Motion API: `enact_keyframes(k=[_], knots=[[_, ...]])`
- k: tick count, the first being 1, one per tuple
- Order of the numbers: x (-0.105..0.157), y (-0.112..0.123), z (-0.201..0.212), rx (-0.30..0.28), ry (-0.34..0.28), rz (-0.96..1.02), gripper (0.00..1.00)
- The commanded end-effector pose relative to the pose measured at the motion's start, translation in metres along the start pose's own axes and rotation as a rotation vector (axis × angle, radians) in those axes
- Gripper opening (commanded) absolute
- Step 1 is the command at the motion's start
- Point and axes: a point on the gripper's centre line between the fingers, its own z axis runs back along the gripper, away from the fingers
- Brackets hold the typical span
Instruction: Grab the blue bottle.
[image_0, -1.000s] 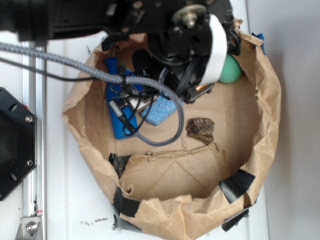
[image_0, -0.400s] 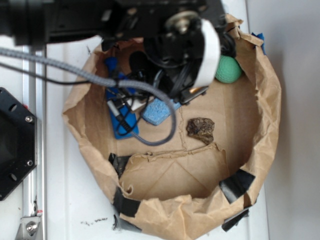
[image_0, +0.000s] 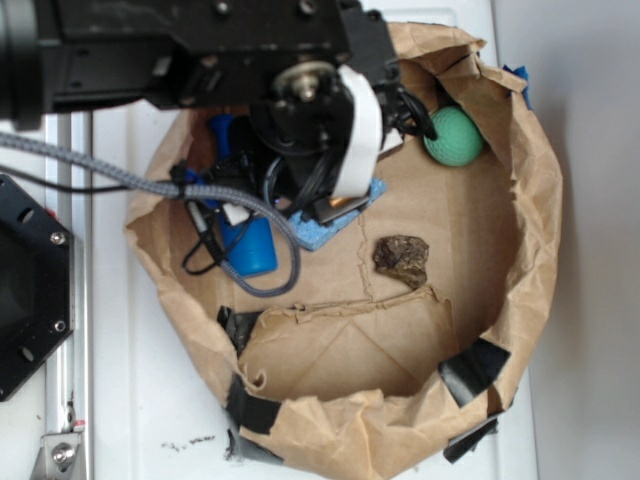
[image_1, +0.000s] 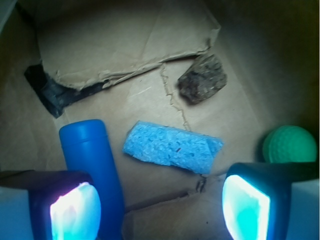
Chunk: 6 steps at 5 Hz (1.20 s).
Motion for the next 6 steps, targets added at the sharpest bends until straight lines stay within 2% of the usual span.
enact_keyframes(k=[1,3,4,6], knots=[[0.004,-0.006,-0.001,0.01,0.023,-0.096,1.0],[0.001,-0.007,-0.007,-0.023,0.063,-0.141,1.0],[0.003,-0.006,-0.012,-0.058,0.105,-0.145,1.0],[0.009,-0.012,-0.041,-0.077,0.129,-0.173,1.0]])
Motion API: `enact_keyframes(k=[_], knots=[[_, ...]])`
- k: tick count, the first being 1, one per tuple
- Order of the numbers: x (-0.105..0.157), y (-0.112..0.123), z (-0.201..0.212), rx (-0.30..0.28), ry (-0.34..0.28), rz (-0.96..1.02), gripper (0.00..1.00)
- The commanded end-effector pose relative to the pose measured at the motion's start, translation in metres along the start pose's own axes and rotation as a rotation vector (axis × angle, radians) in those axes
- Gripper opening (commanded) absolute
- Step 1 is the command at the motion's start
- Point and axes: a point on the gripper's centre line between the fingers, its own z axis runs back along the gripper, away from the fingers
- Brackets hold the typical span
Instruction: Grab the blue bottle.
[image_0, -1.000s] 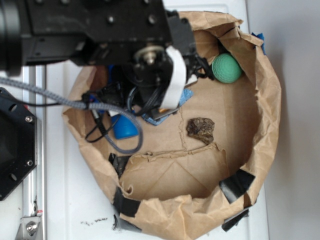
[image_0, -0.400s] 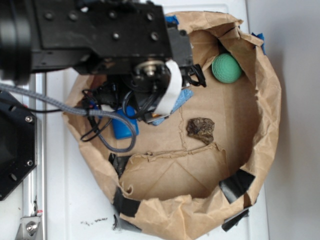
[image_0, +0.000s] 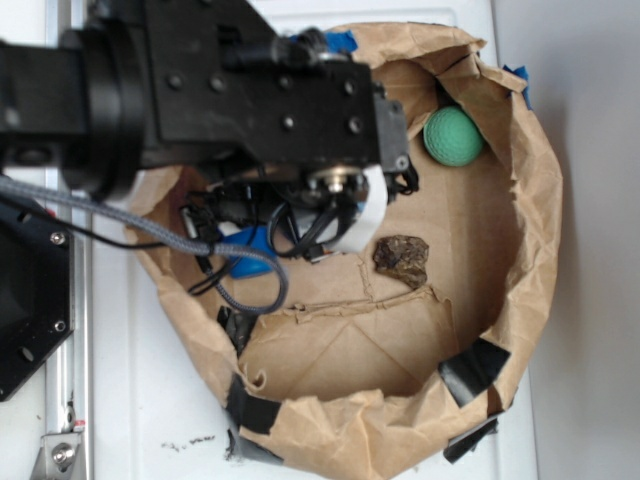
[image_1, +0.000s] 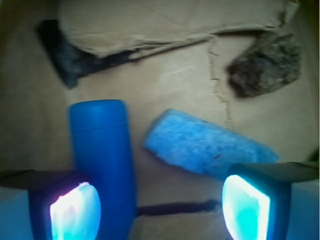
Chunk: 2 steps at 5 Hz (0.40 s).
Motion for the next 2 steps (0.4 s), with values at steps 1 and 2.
enact_keyframes(k=[1,2], knots=[[-0.0006,-0.0093,-0.0017,-0.013,0.006,-0.076,1.0],[-0.003,-0.011,0.0,-0.052,0.013,-0.088,1.0]])
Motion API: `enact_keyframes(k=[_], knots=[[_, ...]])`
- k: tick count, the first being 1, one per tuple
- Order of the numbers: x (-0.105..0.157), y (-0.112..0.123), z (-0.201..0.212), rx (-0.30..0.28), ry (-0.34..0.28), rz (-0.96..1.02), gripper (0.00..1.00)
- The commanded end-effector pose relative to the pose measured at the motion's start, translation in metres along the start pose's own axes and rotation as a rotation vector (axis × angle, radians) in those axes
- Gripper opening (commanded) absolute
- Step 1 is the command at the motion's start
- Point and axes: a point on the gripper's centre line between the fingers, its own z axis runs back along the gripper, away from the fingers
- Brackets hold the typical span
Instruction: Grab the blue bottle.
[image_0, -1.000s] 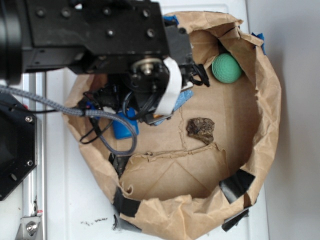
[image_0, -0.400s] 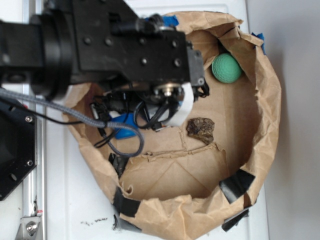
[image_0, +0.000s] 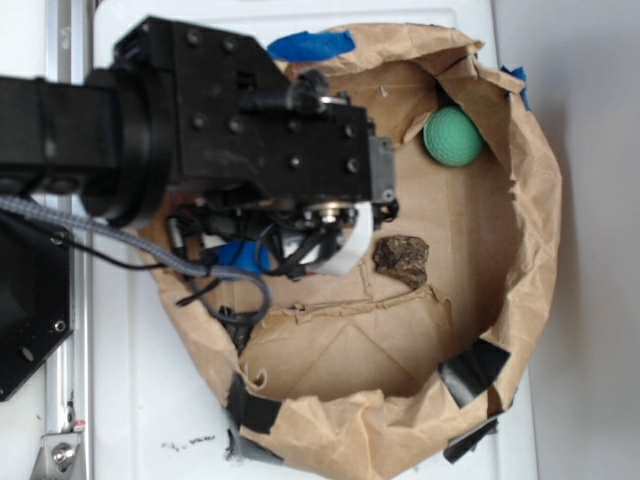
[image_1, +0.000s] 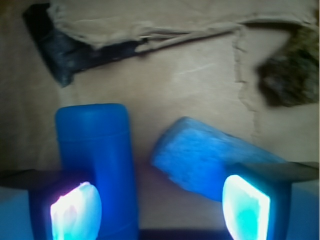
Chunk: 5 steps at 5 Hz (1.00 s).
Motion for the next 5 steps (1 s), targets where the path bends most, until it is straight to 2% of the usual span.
enact_keyframes(k=[1,4,5], knots=[[-0.005,0.0,0.008,0.001,0.008,-0.025,1.0],[-0.001,0.005,-0.005,-0.001,0.019,-0.02,1.0],[0.001,0.002,-0.016,-0.01,0.042,-0.025,1.0]])
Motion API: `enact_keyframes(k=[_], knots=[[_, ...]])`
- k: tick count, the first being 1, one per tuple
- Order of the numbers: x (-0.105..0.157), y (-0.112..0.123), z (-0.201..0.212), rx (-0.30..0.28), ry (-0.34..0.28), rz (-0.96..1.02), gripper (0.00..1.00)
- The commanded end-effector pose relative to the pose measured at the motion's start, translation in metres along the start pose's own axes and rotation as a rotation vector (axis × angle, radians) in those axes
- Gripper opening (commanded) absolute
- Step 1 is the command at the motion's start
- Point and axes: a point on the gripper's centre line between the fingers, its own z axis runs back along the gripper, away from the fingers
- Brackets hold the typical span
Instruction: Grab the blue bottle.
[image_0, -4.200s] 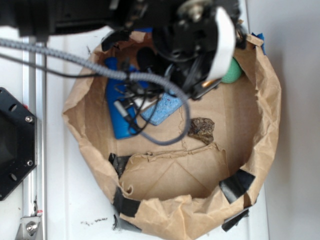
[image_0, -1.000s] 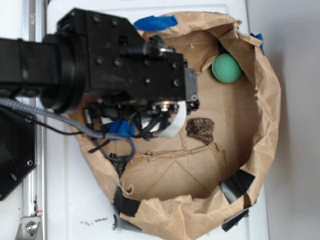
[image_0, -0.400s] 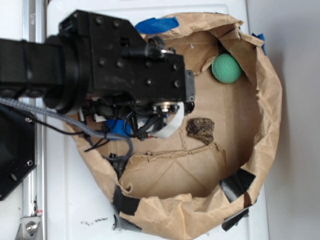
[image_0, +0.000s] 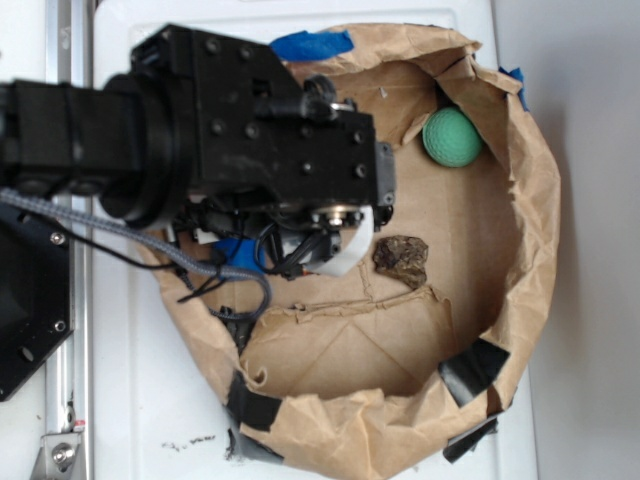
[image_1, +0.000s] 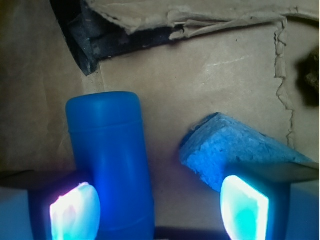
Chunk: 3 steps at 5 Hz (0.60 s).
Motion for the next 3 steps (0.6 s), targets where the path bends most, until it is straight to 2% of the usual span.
enact_keyframes(k=[1,3], knots=[[0.004,-0.008,-0.012,0.007,0.051,-0.031,1.0],[-0.007,-0.02,0.015,-0.031,-0.01,-0.062,1.0]])
